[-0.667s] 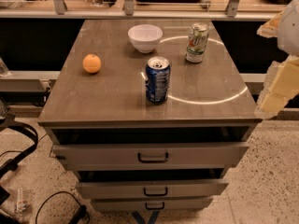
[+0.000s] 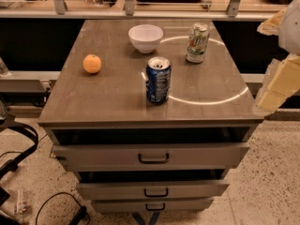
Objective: Pick 7up can
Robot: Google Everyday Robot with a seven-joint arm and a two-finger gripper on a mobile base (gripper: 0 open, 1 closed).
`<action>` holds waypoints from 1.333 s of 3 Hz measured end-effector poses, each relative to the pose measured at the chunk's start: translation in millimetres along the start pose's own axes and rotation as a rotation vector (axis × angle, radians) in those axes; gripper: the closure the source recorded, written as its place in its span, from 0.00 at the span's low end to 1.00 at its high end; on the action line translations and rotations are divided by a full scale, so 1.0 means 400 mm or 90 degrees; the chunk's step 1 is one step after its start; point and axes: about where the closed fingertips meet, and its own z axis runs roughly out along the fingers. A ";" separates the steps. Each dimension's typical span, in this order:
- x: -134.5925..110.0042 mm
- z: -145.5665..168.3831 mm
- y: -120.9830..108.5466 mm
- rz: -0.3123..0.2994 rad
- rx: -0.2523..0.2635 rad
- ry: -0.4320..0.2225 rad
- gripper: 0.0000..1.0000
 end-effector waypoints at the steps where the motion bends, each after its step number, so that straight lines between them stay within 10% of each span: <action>1: 0.028 0.051 -0.067 0.051 0.025 -0.094 0.00; 3: -0.036 0.163 -0.402 0.153 0.153 -0.453 0.00; 4: -0.077 0.205 -0.478 0.192 0.164 -0.547 0.00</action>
Offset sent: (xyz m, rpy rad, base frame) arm 0.2078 -0.0398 0.0194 0.8571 -0.5225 -0.0880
